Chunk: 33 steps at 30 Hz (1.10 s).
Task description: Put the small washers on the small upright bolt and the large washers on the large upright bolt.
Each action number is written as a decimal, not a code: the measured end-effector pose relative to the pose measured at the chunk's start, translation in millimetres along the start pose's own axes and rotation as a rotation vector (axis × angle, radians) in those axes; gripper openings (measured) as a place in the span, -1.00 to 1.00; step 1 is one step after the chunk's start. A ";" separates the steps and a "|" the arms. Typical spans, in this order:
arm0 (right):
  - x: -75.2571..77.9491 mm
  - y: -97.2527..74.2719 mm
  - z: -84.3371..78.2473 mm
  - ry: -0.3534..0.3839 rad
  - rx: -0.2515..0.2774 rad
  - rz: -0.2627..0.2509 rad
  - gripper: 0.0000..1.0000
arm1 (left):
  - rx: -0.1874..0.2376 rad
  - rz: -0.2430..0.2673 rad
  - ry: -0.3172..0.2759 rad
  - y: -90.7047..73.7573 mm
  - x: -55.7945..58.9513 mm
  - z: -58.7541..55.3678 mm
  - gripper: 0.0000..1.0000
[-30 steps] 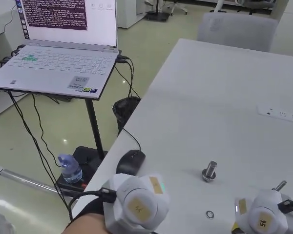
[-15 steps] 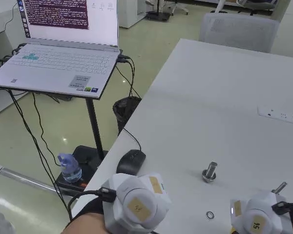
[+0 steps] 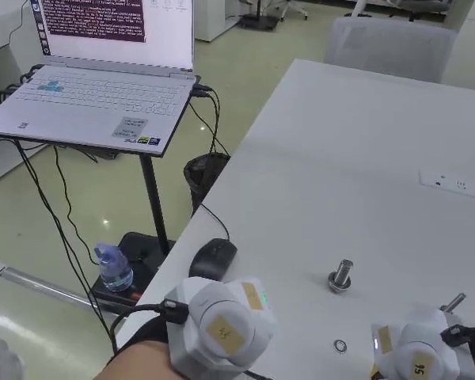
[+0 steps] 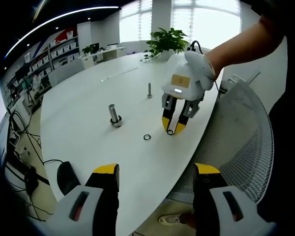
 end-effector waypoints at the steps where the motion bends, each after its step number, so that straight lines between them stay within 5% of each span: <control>1: 0.2 0.0 0.2 -0.006 -0.002 0.002 -0.69 | -0.001 0.000 -0.001 0.1 -0.2 -0.1 0.19; 15: 0.6 1.3 2.4 0.038 -0.039 0.000 -0.72 | 0.003 0.002 -0.004 0.0 -0.2 0.5 0.17; 33: 6.3 -7.2 -9.2 0.148 0.010 0.006 -0.74 | 0.005 0.007 -0.008 1.6 -1.0 2.9 0.19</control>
Point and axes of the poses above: the centre of the closed fingertips' face, and the gripper's own axes: y roughly forward along the fingers, x roughly to its right, z roughly out of its top, the point moved 3 cm from there along -y, roughly backward along the fingers, and after that the axes turned 8 degrees about y, right-handed, at the moved point
